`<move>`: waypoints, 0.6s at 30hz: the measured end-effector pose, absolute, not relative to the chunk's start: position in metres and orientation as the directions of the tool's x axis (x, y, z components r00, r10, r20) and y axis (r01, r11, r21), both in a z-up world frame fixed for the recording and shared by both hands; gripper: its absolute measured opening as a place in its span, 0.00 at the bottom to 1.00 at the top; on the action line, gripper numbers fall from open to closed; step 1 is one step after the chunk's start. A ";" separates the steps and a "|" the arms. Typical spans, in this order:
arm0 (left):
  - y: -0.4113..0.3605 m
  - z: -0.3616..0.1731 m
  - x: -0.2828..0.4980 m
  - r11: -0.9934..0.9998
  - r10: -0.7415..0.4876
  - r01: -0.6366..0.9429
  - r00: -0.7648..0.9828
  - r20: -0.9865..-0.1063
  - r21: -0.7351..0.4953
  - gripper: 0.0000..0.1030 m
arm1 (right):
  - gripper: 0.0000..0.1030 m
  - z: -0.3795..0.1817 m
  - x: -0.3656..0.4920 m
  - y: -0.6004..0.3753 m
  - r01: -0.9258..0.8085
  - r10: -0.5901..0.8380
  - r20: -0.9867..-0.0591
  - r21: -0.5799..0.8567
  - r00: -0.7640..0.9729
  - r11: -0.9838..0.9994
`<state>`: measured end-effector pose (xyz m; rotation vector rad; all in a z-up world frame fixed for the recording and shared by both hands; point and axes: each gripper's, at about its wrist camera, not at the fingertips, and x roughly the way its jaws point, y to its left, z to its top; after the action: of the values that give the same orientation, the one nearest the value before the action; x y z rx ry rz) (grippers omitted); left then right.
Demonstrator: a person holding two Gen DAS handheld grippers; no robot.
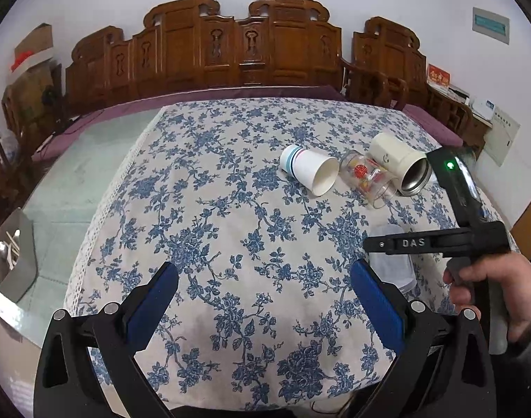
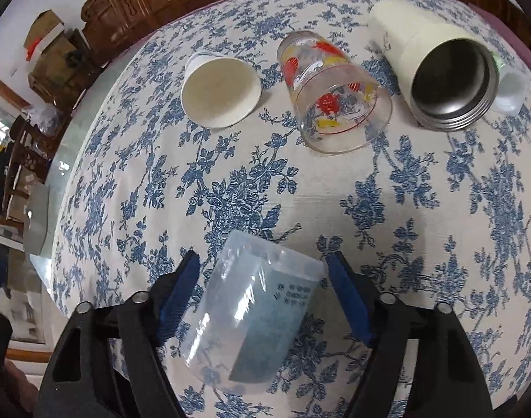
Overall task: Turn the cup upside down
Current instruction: 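Close the right tool on the clear cup while the left tool releases it, then rotate the clear cup in the right tool so its rim faces the table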
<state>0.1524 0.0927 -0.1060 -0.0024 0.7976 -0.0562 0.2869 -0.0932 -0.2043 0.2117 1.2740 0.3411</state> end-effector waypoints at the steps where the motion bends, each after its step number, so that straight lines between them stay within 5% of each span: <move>1: 0.093 -0.106 0.152 0.999 -0.052 0.047 0.696 -0.716 -0.026 0.92 | 0.66 -0.205 0.289 -0.093 -0.129 0.368 -0.897 0.346 0.245 0.929; 18: 0.096 -0.107 0.154 0.998 -0.055 0.042 0.691 -0.721 -0.036 0.92 | 0.61 -0.208 0.304 -0.081 -0.211 0.354 -0.907 0.308 0.229 0.927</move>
<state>0.1540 0.0965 -0.1072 -0.0168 0.8063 -0.0540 0.3041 -0.0814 -0.2077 0.1295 1.2826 0.3904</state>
